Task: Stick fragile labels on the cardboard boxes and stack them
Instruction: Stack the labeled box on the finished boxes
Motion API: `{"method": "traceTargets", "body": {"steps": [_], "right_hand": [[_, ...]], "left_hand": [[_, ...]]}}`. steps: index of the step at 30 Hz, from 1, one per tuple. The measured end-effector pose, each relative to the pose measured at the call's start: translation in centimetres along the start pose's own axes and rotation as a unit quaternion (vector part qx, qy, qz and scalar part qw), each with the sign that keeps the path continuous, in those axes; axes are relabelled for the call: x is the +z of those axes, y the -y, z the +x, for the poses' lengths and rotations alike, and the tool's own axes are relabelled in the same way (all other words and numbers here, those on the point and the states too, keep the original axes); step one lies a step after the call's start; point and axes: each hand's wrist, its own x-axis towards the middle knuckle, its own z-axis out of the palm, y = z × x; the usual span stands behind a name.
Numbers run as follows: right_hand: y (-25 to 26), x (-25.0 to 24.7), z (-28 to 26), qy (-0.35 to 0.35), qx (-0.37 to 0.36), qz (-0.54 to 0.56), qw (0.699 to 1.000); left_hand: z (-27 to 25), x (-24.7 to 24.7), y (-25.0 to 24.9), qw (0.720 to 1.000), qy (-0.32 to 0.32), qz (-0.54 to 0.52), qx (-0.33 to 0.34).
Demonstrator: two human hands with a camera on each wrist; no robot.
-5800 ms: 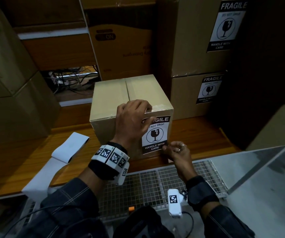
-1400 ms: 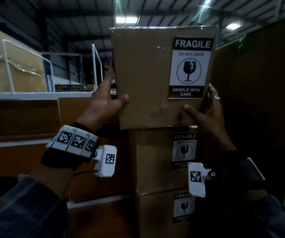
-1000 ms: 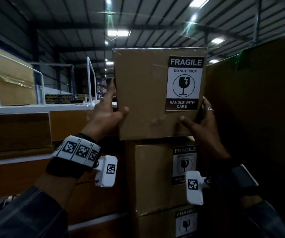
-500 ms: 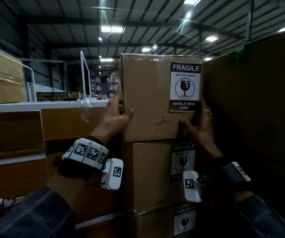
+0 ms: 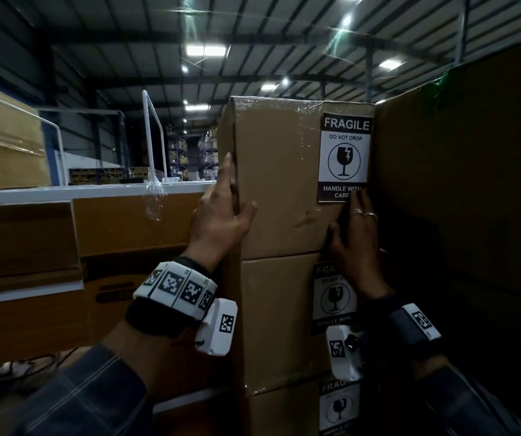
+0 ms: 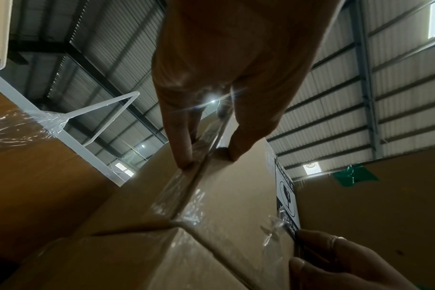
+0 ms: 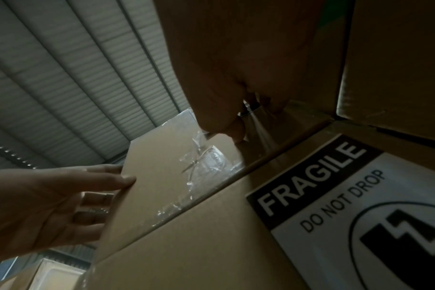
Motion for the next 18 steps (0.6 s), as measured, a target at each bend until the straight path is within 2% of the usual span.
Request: {"method": "traceTargets", "body": {"steps": [11, 14, 18], "right_hand": [[-0.4, -0.8, -0.6, 0.037, 0.012, 0.050, 0.998], [0.6, -2.0, -2.7, 0.026, 0.010, 0.081, 0.996], [2.2, -3.1, -7.6, 0.003, 0.023, 0.128, 0.991]], "left_hand": [[-1.3, 0.3, -0.3, 0.999, 0.003, 0.024, -0.026], [-4.1, -0.2, -0.8, 0.998, -0.010, 0.054, -0.032], [-10.7, -1.4, -0.8, 0.996, -0.042, 0.066, -0.037]]}}
